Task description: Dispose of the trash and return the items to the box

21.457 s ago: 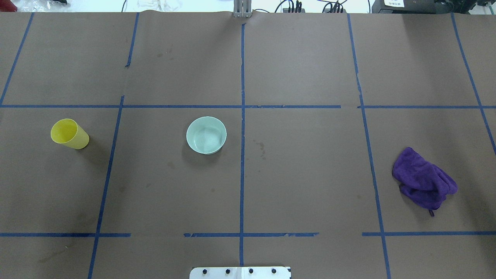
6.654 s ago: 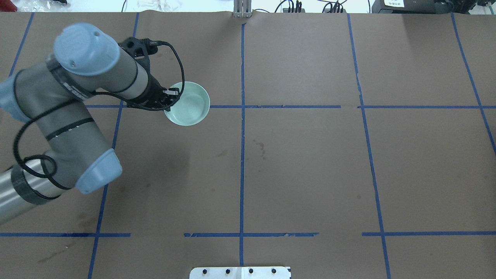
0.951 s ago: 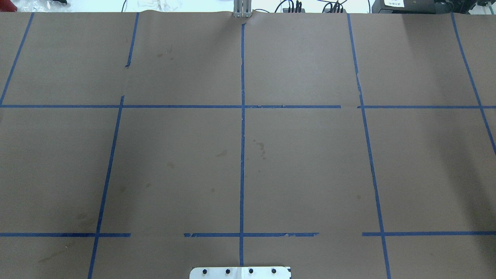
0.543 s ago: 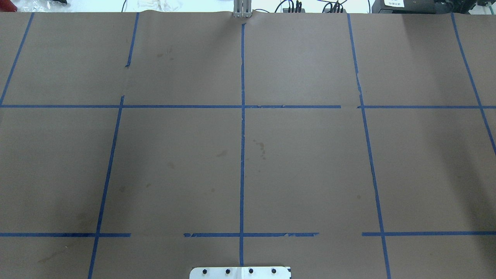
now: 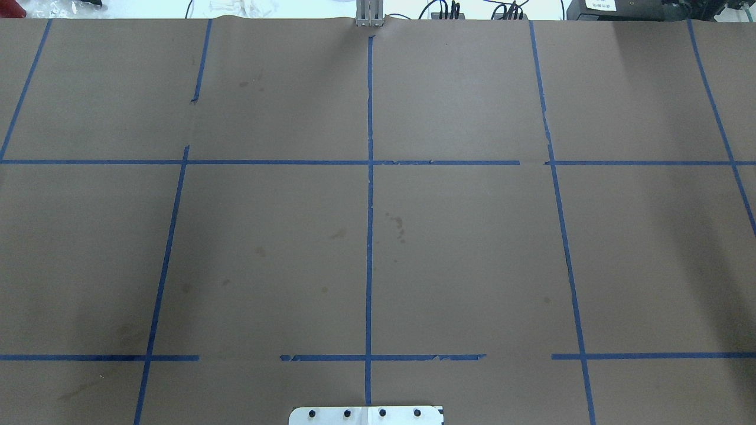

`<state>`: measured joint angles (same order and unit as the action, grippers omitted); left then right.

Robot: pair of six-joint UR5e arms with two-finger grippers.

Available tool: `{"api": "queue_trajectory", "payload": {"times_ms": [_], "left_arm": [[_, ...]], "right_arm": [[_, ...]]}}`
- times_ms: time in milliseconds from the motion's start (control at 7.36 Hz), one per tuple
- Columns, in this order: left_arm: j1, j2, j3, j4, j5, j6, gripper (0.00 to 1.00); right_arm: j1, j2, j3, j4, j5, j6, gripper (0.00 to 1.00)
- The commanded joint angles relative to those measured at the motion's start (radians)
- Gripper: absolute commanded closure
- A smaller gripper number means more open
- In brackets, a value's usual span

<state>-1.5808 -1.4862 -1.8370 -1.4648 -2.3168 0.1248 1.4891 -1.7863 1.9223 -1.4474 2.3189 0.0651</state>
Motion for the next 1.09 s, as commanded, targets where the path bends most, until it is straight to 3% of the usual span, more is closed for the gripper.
{"api": "queue_trajectory", "payload": {"times_ms": [0,272,951], "left_arm": [[-0.001,0.01,0.002,-0.002,-0.001,0.004,0.0],[-0.002,0.012,0.001,-0.002,0.0,0.004,0.0],[-0.004,0.012,0.042,0.003,0.002,0.096,0.0]], "right_arm": [[-0.07,-0.007,-0.006,-0.042,-0.01,-0.066,0.0],[-0.032,0.017,0.001,-0.244,-0.018,-0.28,0.0],[-0.009,0.03,0.0,-0.262,-0.006,-0.292,0.0]]}}
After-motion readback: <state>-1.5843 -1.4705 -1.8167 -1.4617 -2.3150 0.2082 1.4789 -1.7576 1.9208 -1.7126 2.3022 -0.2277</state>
